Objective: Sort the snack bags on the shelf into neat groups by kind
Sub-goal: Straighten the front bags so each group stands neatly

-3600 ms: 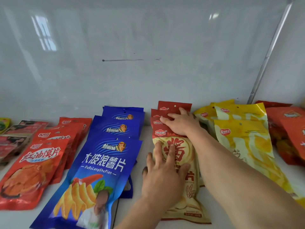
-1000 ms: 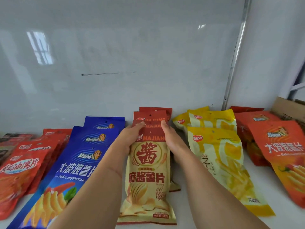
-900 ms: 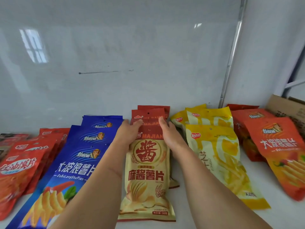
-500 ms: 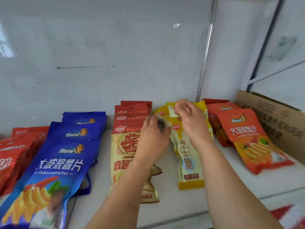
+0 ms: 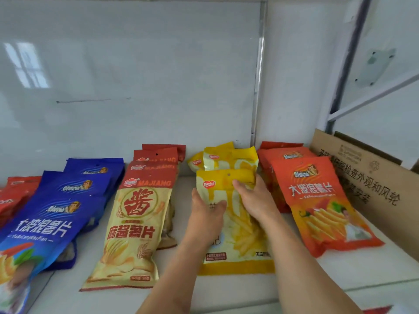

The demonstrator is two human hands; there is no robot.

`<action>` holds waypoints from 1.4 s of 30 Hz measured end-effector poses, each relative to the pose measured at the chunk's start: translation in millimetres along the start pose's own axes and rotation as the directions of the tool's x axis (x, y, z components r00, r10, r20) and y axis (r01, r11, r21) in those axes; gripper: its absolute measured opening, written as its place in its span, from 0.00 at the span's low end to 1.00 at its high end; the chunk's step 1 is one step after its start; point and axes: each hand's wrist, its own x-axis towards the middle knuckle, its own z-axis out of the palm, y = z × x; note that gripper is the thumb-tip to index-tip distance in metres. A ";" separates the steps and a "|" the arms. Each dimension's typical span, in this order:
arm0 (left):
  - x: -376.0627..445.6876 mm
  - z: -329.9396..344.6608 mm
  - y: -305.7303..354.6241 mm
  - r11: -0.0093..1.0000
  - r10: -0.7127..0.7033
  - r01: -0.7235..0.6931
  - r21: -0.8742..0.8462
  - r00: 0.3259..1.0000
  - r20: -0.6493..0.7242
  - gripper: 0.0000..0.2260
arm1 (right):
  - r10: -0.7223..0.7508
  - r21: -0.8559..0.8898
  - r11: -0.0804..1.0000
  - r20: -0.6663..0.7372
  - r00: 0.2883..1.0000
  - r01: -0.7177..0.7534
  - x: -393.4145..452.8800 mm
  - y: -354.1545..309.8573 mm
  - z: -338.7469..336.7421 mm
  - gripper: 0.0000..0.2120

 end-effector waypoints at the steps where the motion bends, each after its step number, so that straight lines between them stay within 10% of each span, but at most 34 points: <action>1: 0.2 1.2 -0.8 1.000 0.009 -0.009 -0.017 1.000 -0.016 0.21 | -0.020 0.003 1.000 0.020 1.000 0.020 0.7 1.2 -1.4 0.38; 4: 3.7 -0.7 -4.4 0.991 -0.042 0.039 -0.127 0.999 -0.017 0.19 | -0.028 0.058 0.998 0.085 0.996 0.023 3.6 -3.3 -10.3 0.28; 9: 16.1 -9.4 -0.2 0.922 -0.188 0.210 -0.327 0.977 0.097 0.20 | 0.056 0.242 0.965 0.196 0.979 -0.103 24.6 0.1 -18.2 0.40; 25: 28.7 -10.4 -7.3 0.962 -0.096 0.133 -0.239 0.983 0.158 0.15 | 0.001 0.097 0.995 0.174 0.985 -0.018 36.9 14.1 -10.0 0.28; 31: 51.3 -22.5 11.9 0.945 -0.194 0.216 -0.244 0.974 0.114 0.28 | -0.081 0.223 0.974 0.146 0.986 0.047 30.7 7.6 -15.1 0.04; 42: 76.5 -21.6 25.5 0.887 -0.175 0.265 -0.379 0.951 0.255 0.34 | -0.149 0.299 0.946 0.063 0.987 0.123 33.6 14.8 -9.0 0.18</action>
